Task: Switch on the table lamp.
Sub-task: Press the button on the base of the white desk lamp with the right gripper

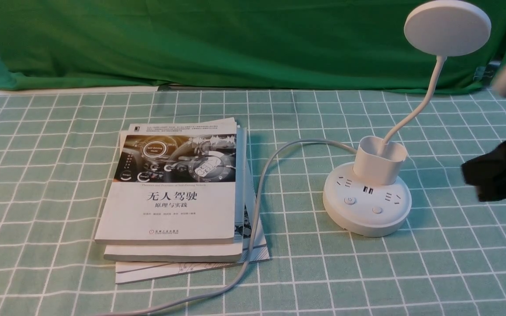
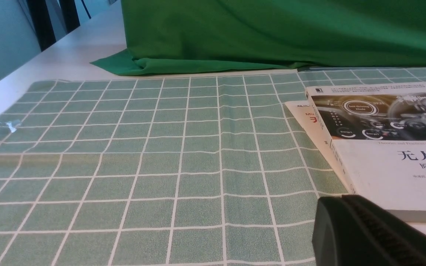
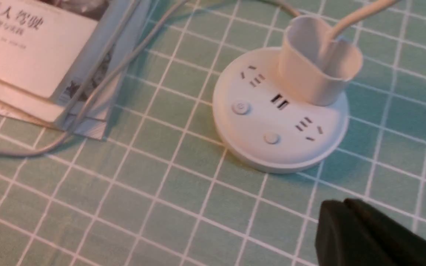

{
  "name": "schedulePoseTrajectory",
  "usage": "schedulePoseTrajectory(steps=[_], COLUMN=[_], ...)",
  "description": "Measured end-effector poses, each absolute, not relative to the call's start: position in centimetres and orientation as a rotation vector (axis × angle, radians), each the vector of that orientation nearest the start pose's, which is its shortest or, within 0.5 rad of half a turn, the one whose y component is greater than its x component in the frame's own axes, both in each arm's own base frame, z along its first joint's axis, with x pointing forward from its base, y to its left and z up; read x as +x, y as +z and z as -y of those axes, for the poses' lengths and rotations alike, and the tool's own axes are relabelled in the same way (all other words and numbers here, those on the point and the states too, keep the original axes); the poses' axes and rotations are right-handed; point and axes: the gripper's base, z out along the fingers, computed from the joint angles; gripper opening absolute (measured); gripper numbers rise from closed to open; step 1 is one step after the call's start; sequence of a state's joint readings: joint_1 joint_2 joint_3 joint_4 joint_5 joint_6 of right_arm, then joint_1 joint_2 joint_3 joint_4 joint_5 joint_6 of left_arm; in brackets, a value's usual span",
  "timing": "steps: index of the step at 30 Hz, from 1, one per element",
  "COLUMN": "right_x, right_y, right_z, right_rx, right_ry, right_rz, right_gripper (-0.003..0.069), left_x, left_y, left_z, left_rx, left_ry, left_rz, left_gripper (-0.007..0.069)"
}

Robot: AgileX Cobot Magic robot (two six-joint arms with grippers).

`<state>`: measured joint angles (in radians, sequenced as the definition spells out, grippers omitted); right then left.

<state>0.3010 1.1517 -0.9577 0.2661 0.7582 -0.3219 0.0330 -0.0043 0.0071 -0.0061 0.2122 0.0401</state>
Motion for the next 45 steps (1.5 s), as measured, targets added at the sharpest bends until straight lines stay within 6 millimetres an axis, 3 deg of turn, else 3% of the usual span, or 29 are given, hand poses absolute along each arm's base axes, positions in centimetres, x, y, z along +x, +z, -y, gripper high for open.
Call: schedulePoseTrajectory(steps=[5,8,9,15,19,30,45], right_x=[24.7,25.8,26.8,29.4,30.1,31.1,31.6], right_y=[28.1,26.4,25.0,21.0,19.2,18.5,17.3], right_z=[-12.3,-13.5,-14.2,-15.1,-14.8,-13.6,-13.7], right_rx=[-0.729,-0.769,-0.779,-0.772,-0.760,-0.702,-0.715], right_ry=[0.314,0.305,0.293,0.237,0.203,0.164,0.146], right_rz=[-2.403,-2.405,-2.401,-2.415,-2.465,-2.472,-2.484], right_gripper=[0.0037,0.0038,0.0038,0.0038,0.0038,0.0038,0.0040], left_x=[5.6,5.6,5.6,5.6,5.6,5.6,5.6], left_y=[19.2,19.2,19.2,19.2,19.2,19.2,19.2], left_z=[-0.2,-0.2,-0.2,-0.2,-0.2,-0.2,-0.2], left_rx=[0.006,0.002,0.002,0.002,0.002,0.002,0.006], left_ry=[0.055,0.049,0.049,0.049,0.049,0.049,0.055], left_rz=[-1.699,-1.699,-1.699,-1.699,-1.699,-1.699,-1.699], left_gripper=[0.0021,0.0021,0.0021,0.0021,0.0021,0.0021,0.0021])
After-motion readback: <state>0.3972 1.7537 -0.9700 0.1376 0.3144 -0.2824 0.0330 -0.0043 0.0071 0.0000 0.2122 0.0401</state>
